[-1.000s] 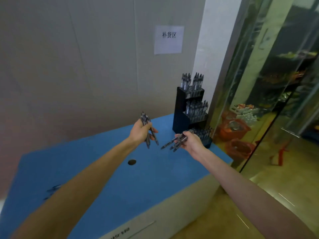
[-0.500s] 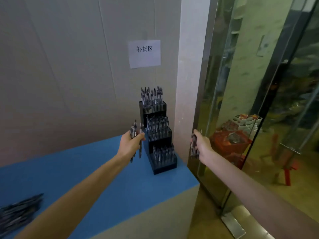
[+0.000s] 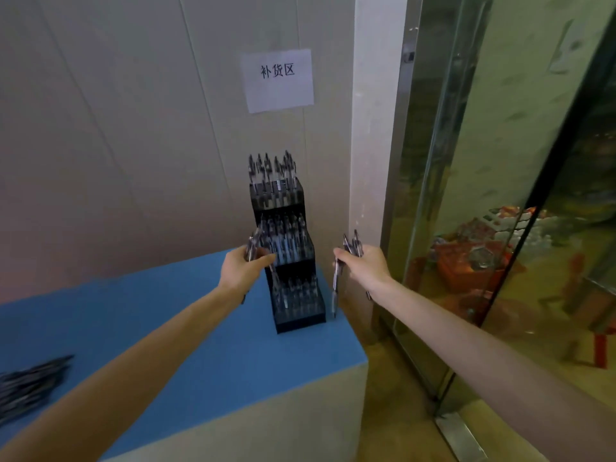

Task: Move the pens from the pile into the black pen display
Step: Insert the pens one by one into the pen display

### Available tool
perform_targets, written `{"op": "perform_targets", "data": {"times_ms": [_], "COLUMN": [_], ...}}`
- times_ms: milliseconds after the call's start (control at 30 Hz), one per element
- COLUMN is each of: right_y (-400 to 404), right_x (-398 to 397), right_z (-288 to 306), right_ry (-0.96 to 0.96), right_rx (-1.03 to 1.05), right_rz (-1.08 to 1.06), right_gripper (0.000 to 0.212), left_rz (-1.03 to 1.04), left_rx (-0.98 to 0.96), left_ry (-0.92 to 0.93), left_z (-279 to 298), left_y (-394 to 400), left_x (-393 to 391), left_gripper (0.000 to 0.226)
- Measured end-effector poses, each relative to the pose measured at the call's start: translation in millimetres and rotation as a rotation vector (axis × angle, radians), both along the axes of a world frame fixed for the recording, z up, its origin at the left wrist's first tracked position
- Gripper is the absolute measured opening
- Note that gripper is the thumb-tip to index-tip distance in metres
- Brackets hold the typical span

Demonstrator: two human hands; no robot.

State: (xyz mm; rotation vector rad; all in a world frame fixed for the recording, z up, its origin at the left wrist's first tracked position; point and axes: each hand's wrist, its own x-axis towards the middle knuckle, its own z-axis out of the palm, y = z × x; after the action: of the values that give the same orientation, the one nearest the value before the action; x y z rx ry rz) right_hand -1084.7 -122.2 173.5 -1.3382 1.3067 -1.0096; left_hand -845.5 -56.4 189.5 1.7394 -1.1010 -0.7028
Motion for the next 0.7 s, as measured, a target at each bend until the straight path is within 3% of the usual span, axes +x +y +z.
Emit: {"op": "perform_targets", "data": {"times_ms": [200,333,500,700], "right_y": [-50.6,-94.5,-128.0,-146.1], "right_x": [-9.0,-2.3,13.2,26.6], "right_z": [5.1,1.4,-44.7,-90.4], "right_ry": [0.110,0.122,0.123,0.107], "right_rx": [-0.236,-0.357,-0.352,-0.330], "right_rz": [0.029,0.076,0.182,0.321], "right_gripper": [0.020,0.013,0.032,0.047], "left_rz": [0.001,-0.025,-0.023,0.067], "left_rx": [-0.104,-0.087,-0.006,0.117], "left_ry": [-0.060,-0.219,-0.319,-0.221], "left_z": [-6.1,-18.2,-46.2,-75.4], "left_y": [-41.2,-67.5,-92.7,-100.2], "left_x": [-9.4,-19.5,-18.4,-24.7], "left_gripper": [0.025,0.028,0.027,0.029]}}
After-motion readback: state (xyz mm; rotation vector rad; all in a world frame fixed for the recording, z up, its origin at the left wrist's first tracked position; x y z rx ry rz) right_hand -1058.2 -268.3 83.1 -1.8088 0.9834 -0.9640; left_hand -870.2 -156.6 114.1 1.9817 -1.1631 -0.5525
